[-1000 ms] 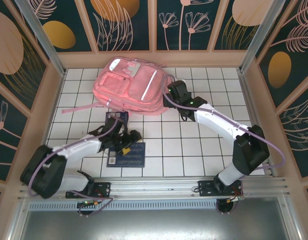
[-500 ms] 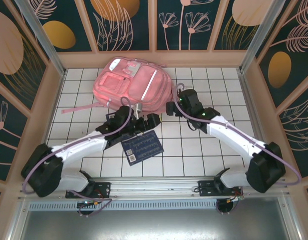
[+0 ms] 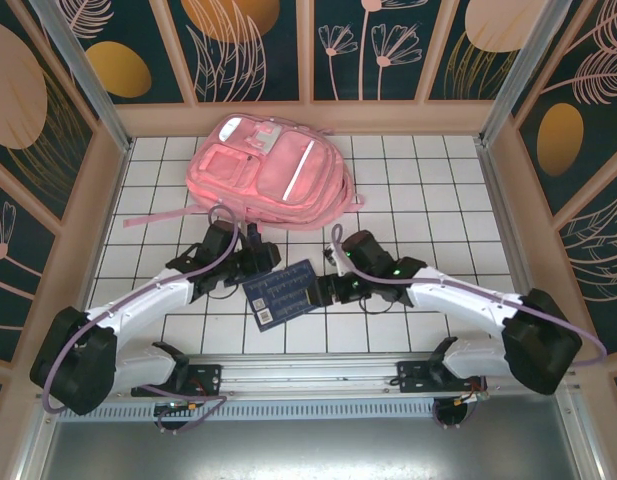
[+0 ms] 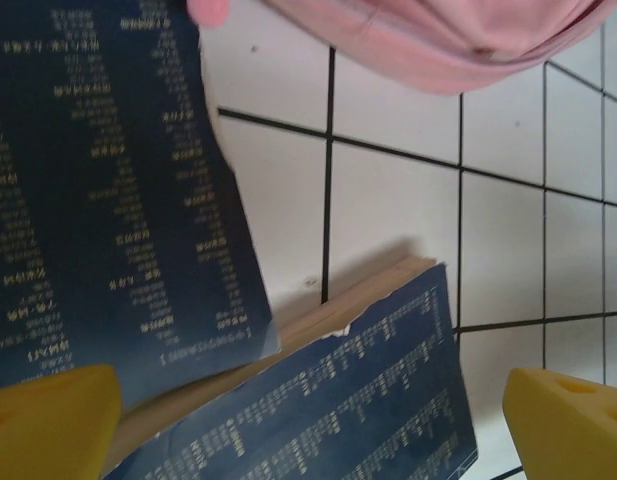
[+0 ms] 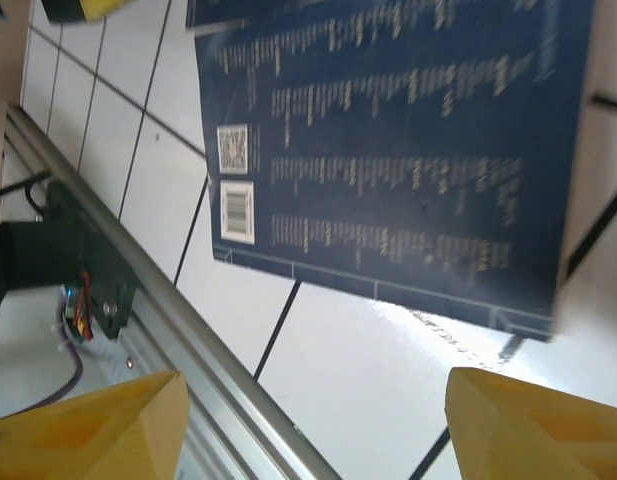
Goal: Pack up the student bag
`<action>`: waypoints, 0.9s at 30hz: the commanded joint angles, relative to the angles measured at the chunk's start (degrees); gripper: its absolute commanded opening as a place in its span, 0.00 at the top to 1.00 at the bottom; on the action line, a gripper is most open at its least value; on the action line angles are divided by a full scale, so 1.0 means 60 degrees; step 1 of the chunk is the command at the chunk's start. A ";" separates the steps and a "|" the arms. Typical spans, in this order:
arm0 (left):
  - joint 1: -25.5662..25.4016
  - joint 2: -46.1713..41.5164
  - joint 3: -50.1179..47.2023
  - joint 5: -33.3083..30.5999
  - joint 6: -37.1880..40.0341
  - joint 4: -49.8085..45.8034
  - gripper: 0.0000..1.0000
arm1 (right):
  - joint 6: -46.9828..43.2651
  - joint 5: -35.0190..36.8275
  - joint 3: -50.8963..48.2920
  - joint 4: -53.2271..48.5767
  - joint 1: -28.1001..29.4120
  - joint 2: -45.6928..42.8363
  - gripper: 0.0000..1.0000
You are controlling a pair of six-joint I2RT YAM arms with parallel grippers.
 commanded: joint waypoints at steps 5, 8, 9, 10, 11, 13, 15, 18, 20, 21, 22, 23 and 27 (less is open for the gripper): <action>0.0026 0.0290 -0.0234 -0.0144 0.0328 0.0342 0.02 | 0.0532 -0.0483 -0.0204 0.0976 0.0455 0.1392 0.32; 0.0037 0.0342 -0.0297 -0.0271 0.0428 0.0379 0.02 | 0.0622 -0.0520 -0.0274 0.1235 0.0542 0.1819 0.32; 0.0037 0.0338 -0.0342 -0.0354 0.0456 0.0394 0.02 | 0.0662 -0.0447 -0.0304 0.1309 0.0550 0.1912 0.32; 0.0037 0.0339 -0.0408 -0.0441 0.0430 0.0436 0.01 | 0.0697 -0.0279 -0.0304 0.1348 0.0553 0.2022 0.32; 0.0037 0.0352 -0.0495 -0.0483 0.0382 0.0492 0.01 | 0.0697 -0.0148 -0.0294 0.1360 0.0558 0.2118 0.32; 0.0037 0.0454 -0.0788 -0.0447 0.0148 0.0765 0.02 | 0.0693 -0.0010 -0.0184 0.1455 0.0496 0.2402 0.31; 0.0037 0.0592 -0.1042 -0.0161 -0.0042 0.1152 0.02 | 0.0704 0.0308 -0.0022 0.1434 0.0388 0.2637 0.31; 0.0044 0.0913 -0.1224 0.0175 -0.0117 0.1428 0.02 | 0.0624 0.0736 0.0263 0.1336 0.0072 0.3025 0.30; 0.0037 0.1041 -0.1328 0.0418 -0.0174 0.1610 0.02 | 0.0527 0.0963 0.0497 0.1253 -0.0188 0.3261 0.30; 0.0037 0.1066 -0.1388 0.0594 -0.0191 0.1734 0.01 | 0.0479 0.1087 0.0656 0.1190 -0.0329 0.3383 0.30; 0.0037 0.1076 -0.1415 0.0758 -0.0219 0.1830 0.01 | 0.0450 0.1249 0.0819 0.1145 -0.0457 0.3459 0.29; 0.0037 0.1091 -0.1437 0.0881 -0.0248 0.1900 0.01 | 0.0416 0.1393 0.0950 0.1121 -0.0573 0.3495 0.29; 0.0001 0.1254 -0.1401 0.1945 -0.0250 0.2465 0.01 | 0.0576 0.1665 0.1397 0.1263 -0.1224 0.3578 0.28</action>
